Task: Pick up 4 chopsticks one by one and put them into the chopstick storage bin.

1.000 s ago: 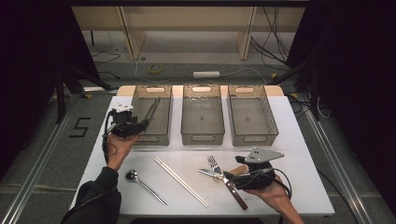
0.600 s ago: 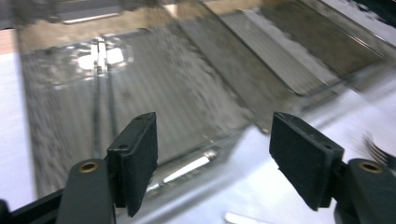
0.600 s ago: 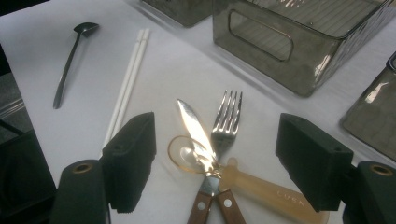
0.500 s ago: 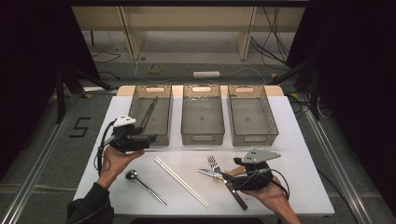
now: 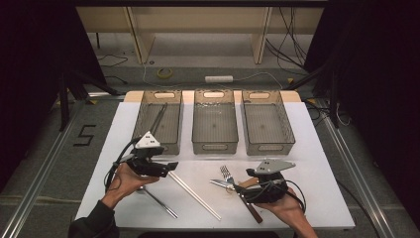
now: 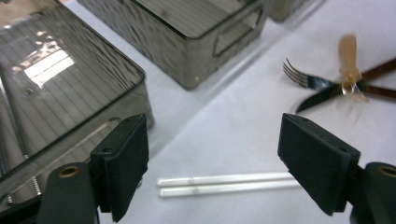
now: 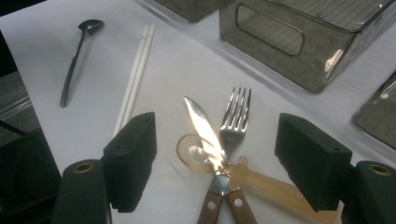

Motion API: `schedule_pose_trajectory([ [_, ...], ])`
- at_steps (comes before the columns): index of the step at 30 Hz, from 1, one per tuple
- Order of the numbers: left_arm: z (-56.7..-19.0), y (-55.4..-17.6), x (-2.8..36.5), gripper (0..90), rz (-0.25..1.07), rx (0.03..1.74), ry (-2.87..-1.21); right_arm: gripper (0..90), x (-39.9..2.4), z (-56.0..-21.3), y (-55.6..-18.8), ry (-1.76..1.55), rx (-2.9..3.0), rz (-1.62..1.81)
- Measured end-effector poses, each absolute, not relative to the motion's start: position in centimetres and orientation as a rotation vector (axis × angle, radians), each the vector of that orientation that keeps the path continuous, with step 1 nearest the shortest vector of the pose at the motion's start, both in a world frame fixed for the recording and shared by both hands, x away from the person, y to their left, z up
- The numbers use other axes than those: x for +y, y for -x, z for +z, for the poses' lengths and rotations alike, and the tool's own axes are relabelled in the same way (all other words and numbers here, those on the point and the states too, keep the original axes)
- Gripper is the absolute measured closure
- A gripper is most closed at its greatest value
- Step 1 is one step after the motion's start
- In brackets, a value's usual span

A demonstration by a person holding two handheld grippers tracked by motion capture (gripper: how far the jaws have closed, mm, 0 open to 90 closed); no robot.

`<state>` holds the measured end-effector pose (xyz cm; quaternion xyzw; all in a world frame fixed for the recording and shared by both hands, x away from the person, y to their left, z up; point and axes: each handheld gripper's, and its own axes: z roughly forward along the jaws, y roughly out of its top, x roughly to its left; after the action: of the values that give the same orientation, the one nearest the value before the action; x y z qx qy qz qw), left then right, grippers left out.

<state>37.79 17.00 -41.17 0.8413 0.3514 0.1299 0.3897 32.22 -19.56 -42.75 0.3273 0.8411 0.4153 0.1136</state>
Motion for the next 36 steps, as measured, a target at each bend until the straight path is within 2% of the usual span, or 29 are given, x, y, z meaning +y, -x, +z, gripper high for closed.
schedule_pose_trajectory([
  [17,-42.2,-36.8,14.8,22.6,0.287,0.697,-2.36,29.1,-20.8,-42.6,-32.0,-0.995,2.403,1.307],
  [36,-42.8,-36.4,13.4,23.4,0.268,0.56,-2.515,28.8,-21.4,-42.5,-31.8,-0.995,2.366,1.365],
])
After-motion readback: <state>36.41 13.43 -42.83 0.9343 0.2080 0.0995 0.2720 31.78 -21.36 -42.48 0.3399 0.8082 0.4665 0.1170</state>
